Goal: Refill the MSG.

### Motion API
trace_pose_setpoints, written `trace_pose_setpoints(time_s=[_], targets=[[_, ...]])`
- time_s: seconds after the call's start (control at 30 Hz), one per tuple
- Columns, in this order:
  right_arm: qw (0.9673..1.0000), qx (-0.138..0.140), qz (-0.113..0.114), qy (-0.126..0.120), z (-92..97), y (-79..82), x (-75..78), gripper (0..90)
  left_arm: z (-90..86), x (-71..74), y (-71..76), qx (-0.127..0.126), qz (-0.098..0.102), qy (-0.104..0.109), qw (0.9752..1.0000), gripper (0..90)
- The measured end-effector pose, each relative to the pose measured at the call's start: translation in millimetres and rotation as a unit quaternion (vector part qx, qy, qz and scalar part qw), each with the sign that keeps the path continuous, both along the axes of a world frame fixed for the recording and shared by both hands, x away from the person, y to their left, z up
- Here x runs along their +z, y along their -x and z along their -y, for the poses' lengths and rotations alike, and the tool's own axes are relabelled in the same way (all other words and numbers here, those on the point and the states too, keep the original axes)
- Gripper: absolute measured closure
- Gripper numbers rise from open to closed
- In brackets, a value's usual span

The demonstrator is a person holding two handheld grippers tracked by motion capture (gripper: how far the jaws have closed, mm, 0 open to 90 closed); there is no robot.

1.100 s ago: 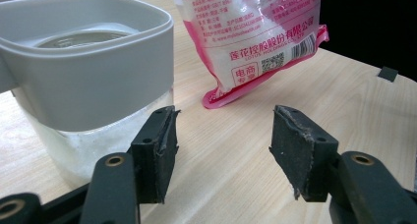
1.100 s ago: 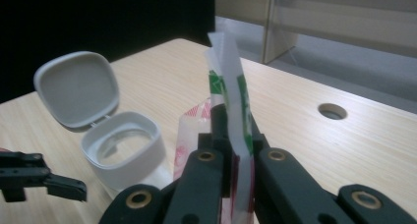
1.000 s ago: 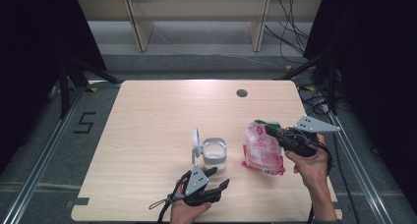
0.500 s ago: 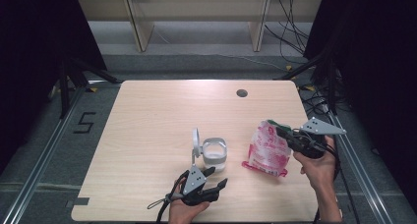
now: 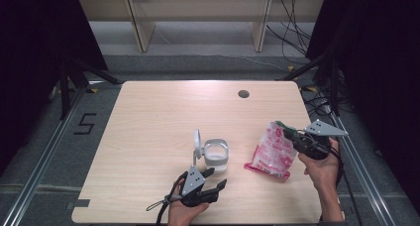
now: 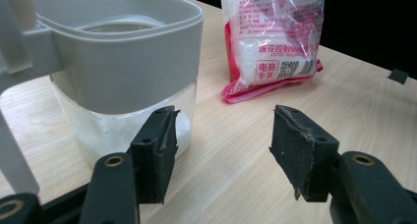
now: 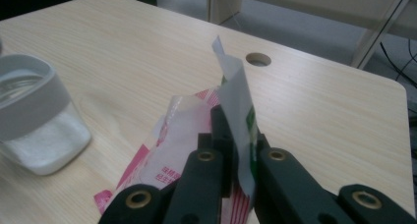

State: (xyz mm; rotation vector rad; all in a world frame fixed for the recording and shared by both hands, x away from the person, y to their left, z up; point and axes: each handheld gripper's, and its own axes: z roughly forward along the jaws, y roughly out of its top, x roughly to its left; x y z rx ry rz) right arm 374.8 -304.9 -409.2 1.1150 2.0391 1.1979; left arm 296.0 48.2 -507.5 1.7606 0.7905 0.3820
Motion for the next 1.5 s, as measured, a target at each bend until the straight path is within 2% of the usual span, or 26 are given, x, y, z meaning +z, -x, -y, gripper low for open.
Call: trace_pose_setpoints(time_s=[0.03,0.07,0.1,0.23,0.27,0.3,0.33,0.37,0.57,0.6,0.7,0.73,0.8,0.97,1.03,1.07,1.1,1.17,1.2,1.23,1.3,1.33,1.37,1.4,1.43,1.5], targets=[[1.0000,-0.003,-0.004,-0.001,0.9,-0.7,-1.7,90.0,-0.9,0.1,-0.7,-0.002,0.003,-0.004,1.0000,41.6],[0.9999,-0.010,-0.008,-0.003,0.8,-1.0,-3.7,90.0,-0.4,0.0,0.3,0.003,-0.008,0.003,1.0000,40.9],[0.9999,-0.007,0.001,0.009,2.9,-3.2,-5.0,90.0,-0.5,0.1,0.5,0.005,-0.010,0.005,0.9999,40.6],[0.9997,-0.009,0.010,0.022,4.6,-5.3,-7.2,90.0,-0.8,0.1,1.0,0.002,-0.011,0.004,0.9999,40.6],[0.9998,-0.010,0.001,0.018,3.3,-4.3,-7.0,90.0,-0.8,-0.1,1.3,0.001,-0.012,0.005,0.9999,40.5],[0.9997,-0.014,0.001,0.019,2.7,-4.2,-7.4,90.0,-1.0,-0.4,1.8,0.000,-0.012,0.005,0.9999,40.4],[0.9996,-0.022,-0.010,0.014,1.4,-2.8,-7.4,90.0,-2.2,-0.3,0.8,-0.007,-0.002,-0.004,1.0000,40.4],[0.9998,-0.012,-0.001,0.018,3.1,-5.7,-8.5,90.0,-2.1,-0.7,1.3,-0.006,-0.003,-0.003,1.0000,40.3],[0.9991,-0.029,0.005,0.029,3.3,-5.9,-10.8,89.5,-4.3,-2.0,1.8,-0.006,-0.006,0.003,1.0000,40.2],[0.9991,-0.026,0.009,0.032,3.9,-7.1,-11.9,89.2,-4.9,-1.5,2.1,-0.004,-0.003,0.001,1.0000,40.2],[0.9993,-0.031,0.000,0.022,4.0,-7.3,-13.2,87.6,-6.5,-0.9,2.5,0.003,-0.011,0.011,0.9999,40.1],[0.9993,-0.032,0.000,0.021,4.1,-7.2,-13.8,87.1,-8.5,0.3,1.5,-0.001,-0.002,0.002,1.0000,40.2],[0.9994,-0.028,-0.002,0.019,4.3,-8.0,-14.5,85.4,-8.9,-0.8,0.4,0.000,-0.002,0.007,1.0000,40.1],[0.9991,-0.036,-0.001,0.024,6.6,-9.0,-16.7,82.7,-8.7,-1.4,0.4,-0.001,-0.003,0.008,1.0000,40.1],[0.9992,-0.037,-0.007,0.015,6.7,-9.2,-17.5,80.4,-8.2,-1.2,1.2,0.005,-0.011,0.010,0.9999,39.0],[0.9989,-0.043,-0.010,0.013,6.7,-8.9,-17.8,78.4,-10.4,-0.3,0.4,0.002,-0.002,-0.004,1.0000,38.6],[0.9980,-0.059,-0.020,0.007,5.3,-6.4,-17.4,77.2,-10.3,0.0,1.2,0.007,-0.008,0.000,0.9999,38.7],[0.9980,-0.060,-0.017,0.008,7.0,-7.0,-17.4,74.1,-10.2,-0.3,1.3,0.012,-0.014,0.010,0.9998,38.7],[0.9986,-0.049,-0.010,0.017,9.8,-9.1,-17.2,72.5,-11.6,0.0,1.1,0.012,-0.014,0.006,0.9998,38.7],[0.9985,-0.052,-0.012,0.011,9.9,-8.8,-17.1,71.4,-13.1,-0.1,-0.9,0.004,-0.003,0.003,1.0000,38.7],[0.9984,-0.053,-0.012,0.011,10.8,-8.4,-17.0,73.6,-13.4,-0.2,0.1,0.016,-0.014,0.007,0.9997,38.9],[0.9989,-0.044,-0.016,0.006,10.6,-9.0,-17.4,76.2,-13.5,-0.9,-0.8,0.016,-0.011,0.010,0.9998,39.0],[0.9984,-0.050,-0.026,0.001,7.6,-7.2,-17.9,79.0,-15.2,-0.5,-2.2,0.005,-0.005,0.003,1.0000,39.1],[0.9990,-0.040,-0.015,0.016,8.9,-9.0,-18.3,80.2,-15.1,-0.3,-1.4,0.009,-0.006,0.005,0.9999,39.1],[0.9989,-0.038,-0.020,0.018,8.3,-9.3,-18.4,80.4,-14.7,-0.3,-1.3,0.009,-0.006,0.010,0.9999,39.2],[0.9989,-0.037,-0.023,0.016,7.7,-9.6,-19.0,80.7,-15.7,0.3,-0.9,0.012,-0.006,0.003,0.9999,39.3]])
